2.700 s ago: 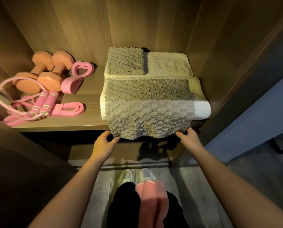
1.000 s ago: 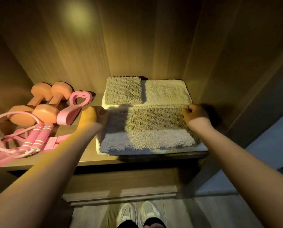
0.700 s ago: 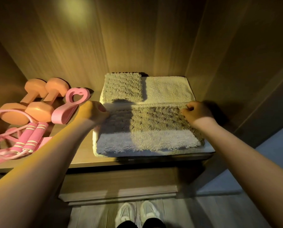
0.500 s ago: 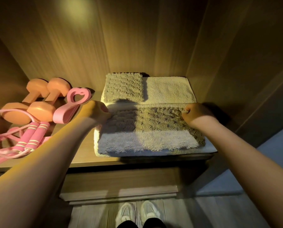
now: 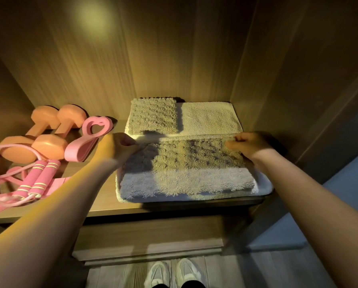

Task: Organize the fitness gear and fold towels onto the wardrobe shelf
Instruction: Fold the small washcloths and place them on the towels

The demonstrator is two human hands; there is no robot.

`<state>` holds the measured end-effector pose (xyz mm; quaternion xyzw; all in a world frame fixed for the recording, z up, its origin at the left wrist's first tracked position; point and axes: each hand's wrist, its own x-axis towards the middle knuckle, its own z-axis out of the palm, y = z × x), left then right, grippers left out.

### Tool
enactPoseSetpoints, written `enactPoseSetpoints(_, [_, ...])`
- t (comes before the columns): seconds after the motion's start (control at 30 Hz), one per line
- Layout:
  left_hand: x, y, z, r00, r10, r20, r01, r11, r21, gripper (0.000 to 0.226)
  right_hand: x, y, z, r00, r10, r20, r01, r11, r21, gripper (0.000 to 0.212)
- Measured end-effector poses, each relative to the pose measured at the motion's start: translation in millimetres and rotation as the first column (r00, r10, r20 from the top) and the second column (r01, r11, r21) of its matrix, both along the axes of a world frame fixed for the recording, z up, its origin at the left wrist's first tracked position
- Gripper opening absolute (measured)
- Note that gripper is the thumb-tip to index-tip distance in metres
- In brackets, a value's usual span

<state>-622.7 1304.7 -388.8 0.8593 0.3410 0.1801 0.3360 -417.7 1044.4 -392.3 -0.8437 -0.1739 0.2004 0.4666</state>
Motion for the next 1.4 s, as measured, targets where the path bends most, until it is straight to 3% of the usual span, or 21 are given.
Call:
enactPoseSetpoints(0.13, [-7.8, -6.1, 6.5, 0.995, 0.037, 0.094, -0.031, 0.997, -0.068, 0.011, 0.4, -2.8, 7.7, 0.981, -0.062, -0.186, 0.053, 0.997, -0.054, 0.015])
enactPoseSetpoints(0.27, [-14.9, -11.8, 16.5, 0.971, 0.077, 0.225, -0.043, 0.987, -0.156, 0.011, -4.9, -3.0, 19.6, 0.966, -0.085, -0.242, 0.072, 0.995, -0.062, 0.015])
enactPoseSetpoints(0.4, [-31.8, -20.0, 26.1, 0.944, 0.112, 0.311, -0.047, 0.977, -0.206, 0.016, -16.8, -10.3, 20.3, 0.964, -0.156, -0.217, 0.198, 0.962, 0.190, 0.009])
enactPoseSetpoints(0.5, [-49.0, -29.8, 35.0, 0.926, 0.131, 0.355, -0.040, 0.967, -0.253, 0.014, -34.9, -24.2, 27.1, 0.952, -0.211, -0.220, 0.276, 0.901, 0.334, 0.018])
enactPoseSetpoints(0.67, [-90.1, -59.9, 60.1, 0.888, 0.128, 0.442, -0.006, 0.964, -0.267, 0.013, -73.3, -57.9, 51.8, 0.987, -0.151, -0.058, 0.161, 0.874, 0.459, 0.003])
enactPoseSetpoints(0.93, [-177.4, -104.0, 103.0, 0.845, 0.031, 0.534, 0.029, 0.994, -0.104, 0.014, -152.0, -116.8, 93.4, 0.997, -0.064, 0.039, 0.029, 0.812, 0.582, 0.018])
enactPoseSetpoints(1.0, [-190.8, -106.2, 107.8, 0.867, -0.063, 0.494, 0.096, 0.994, -0.042, 0.018, -160.8, -124.5, 100.0, 0.999, -0.036, 0.041, 0.005, 0.805, 0.594, 0.019])
enactPoseSetpoints(1.07, [-210.2, -112.7, 113.0, 0.930, -0.183, 0.319, 0.141, 0.978, 0.151, 0.032, -176.1, -136.3, 105.6, 0.998, 0.022, 0.055, -0.049, 0.832, 0.553, 0.027])
enactPoseSetpoints(1.13, [-225.1, -120.4, 117.3, 0.964, -0.238, 0.118, 0.188, 0.925, 0.329, 0.034, -190.3, -146.5, 110.4, 0.992, 0.045, 0.119, -0.094, 0.893, 0.441, 0.018])
enactPoseSetpoints(1.17, [-230.9, -123.4, 118.5, 0.967, -0.243, 0.078, 0.205, 0.921, 0.333, 0.026, -196.4, -151.2, 111.8, 0.990, 0.049, 0.129, -0.098, 0.909, 0.406, 0.010])
enactPoseSetpoints(1.23, [-240.0, -130.5, 119.5, 0.965, -0.227, 0.132, 0.200, 0.962, 0.188, 0.010, -206.3, -157.5, 112.8, 0.994, 0.052, 0.098, -0.087, 0.912, 0.401, 0.006])
enactPoseSetpoints(1.33, [-241.8, -149.8, 118.8, 0.893, -0.025, 0.450, 0.170, 0.944, -0.283, 0.012, -222.8, -157.7, 112.2, 0.995, 0.050, 0.082, -0.082, 0.881, 0.466, 0.010])
enactPoseSetpoints(1.4, [-233.8, -166.8, 114.3, 0.790, 0.165, 0.590, 0.059, 0.938, -0.341, 0.016, -237.3, -148.7, 107.9, 0.980, -0.061, 0.188, -0.045, 0.856, 0.514, 0.014])
